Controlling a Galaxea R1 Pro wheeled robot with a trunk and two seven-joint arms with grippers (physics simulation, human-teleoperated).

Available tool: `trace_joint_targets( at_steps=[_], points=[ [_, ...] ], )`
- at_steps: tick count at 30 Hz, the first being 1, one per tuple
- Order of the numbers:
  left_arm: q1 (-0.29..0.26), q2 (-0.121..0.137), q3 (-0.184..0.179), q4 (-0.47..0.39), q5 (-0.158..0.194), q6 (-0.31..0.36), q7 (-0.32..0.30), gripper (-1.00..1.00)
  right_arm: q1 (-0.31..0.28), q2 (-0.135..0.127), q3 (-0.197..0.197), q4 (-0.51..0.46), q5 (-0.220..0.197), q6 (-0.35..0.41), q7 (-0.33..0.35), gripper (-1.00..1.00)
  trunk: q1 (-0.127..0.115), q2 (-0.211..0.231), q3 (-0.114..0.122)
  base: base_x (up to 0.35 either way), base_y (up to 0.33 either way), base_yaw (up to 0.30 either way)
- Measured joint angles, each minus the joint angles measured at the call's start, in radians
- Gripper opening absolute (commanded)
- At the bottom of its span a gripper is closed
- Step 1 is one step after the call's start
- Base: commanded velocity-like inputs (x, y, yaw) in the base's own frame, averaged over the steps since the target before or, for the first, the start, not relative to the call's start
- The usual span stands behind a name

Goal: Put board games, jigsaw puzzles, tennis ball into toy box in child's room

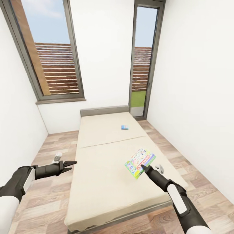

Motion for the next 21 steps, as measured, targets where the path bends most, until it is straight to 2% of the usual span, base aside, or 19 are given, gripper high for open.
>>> trace_joint_targets(
  at_steps=[21],
  points=[
    [0.000, -0.002, -0.001, 0.000, 0.000, 0.000, 0.001, 1.00, 0.000, 0.000, 0.001, 0.001, 0.002, 0.000, 0.000, -1.00, 0.000, 0.000, -0.014, 0.000, -0.295, -0.248]
  ],
)
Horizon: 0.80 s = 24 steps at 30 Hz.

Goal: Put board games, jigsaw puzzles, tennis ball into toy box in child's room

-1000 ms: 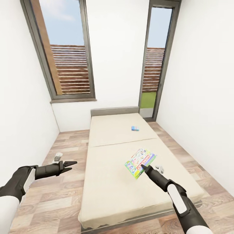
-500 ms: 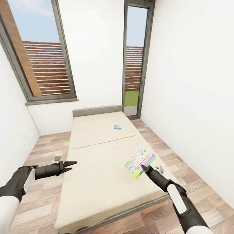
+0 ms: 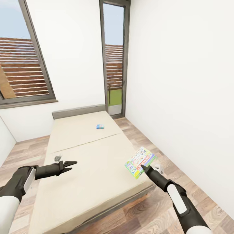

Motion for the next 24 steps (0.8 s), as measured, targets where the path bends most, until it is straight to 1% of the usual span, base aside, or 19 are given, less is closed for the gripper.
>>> trace_joint_targets(
  at_steps=[24],
  points=[
    [0.000, -0.001, 0.000, 0.000, 0.000, 0.000, 0.000, 1.00, 0.000, 0.001, 0.000, 0.017, -0.001, 0.000, 0.000, -1.00, 0.000, 0.000, -0.015, 0.000, -0.295, -0.249]
  ],
)
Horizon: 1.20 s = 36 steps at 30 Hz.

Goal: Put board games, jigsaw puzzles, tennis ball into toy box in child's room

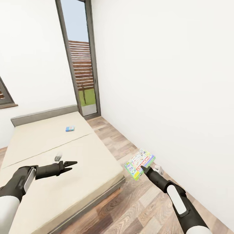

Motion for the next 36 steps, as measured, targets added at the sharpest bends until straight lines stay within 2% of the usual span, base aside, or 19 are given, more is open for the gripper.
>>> trace_joint_targets(
  at_steps=[8, 36],
  points=[
    [0.000, -0.001, -0.001, 0.000, -0.001, 0.000, 0.000, 1.00, 0.000, 0.000, -0.001, 0.000, 0.000, 0.000, 0.000, -1.00, 0.000, 0.000, -0.005, 0.000, -0.220, -0.249],
    [0.000, 0.000, -0.001, 0.000, -0.001, 0.000, 0.001, 1.00, 0.000, 0.000, -0.001, 0.031, 0.001, -0.001, 0.000, -1.00, 0.000, 0.000, -0.022, 0.000, -0.005, -0.249]
  ],
)
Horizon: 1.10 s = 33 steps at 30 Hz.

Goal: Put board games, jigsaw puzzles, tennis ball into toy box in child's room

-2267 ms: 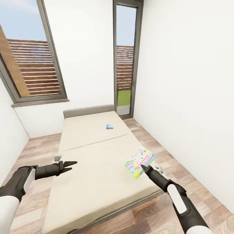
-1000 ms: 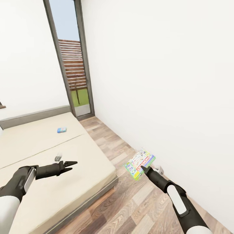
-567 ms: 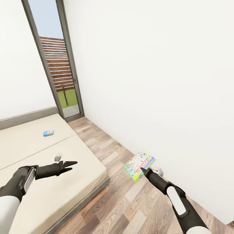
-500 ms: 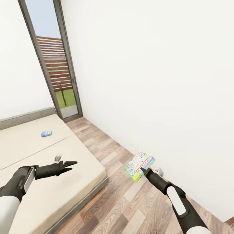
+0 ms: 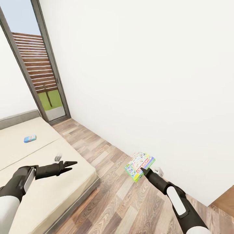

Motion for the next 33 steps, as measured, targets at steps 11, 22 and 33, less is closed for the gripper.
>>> trace_joint_targets(
  at_steps=[11, 22, 33],
  points=[
    [0.000, 0.000, 0.000, 0.000, 0.000, 0.000, 0.000, 1.00, 0.000, 0.000, 0.000, 0.000, 0.000, 0.000, 0.000, -1.00, 0.000, 0.000, -0.007, 0.000, 0.000, -0.248],
    [0.000, 0.000, 0.000, 0.000, 0.000, 0.000, 0.000, 1.00, 0.000, 0.000, 0.000, 0.000, 0.001, 0.000, 0.000, -1.00, 0.000, 0.000, -0.013, 0.000, 0.000, -0.246],
    [0.000, 0.000, 0.000, 0.000, 0.000, 0.000, 0.001, 1.00, 0.000, 0.000, 0.000, 0.000, 0.002, 0.000, 0.000, -1.00, 0.000, 0.000, -0.020, 0.000, 0.000, -0.244]
  ],
)
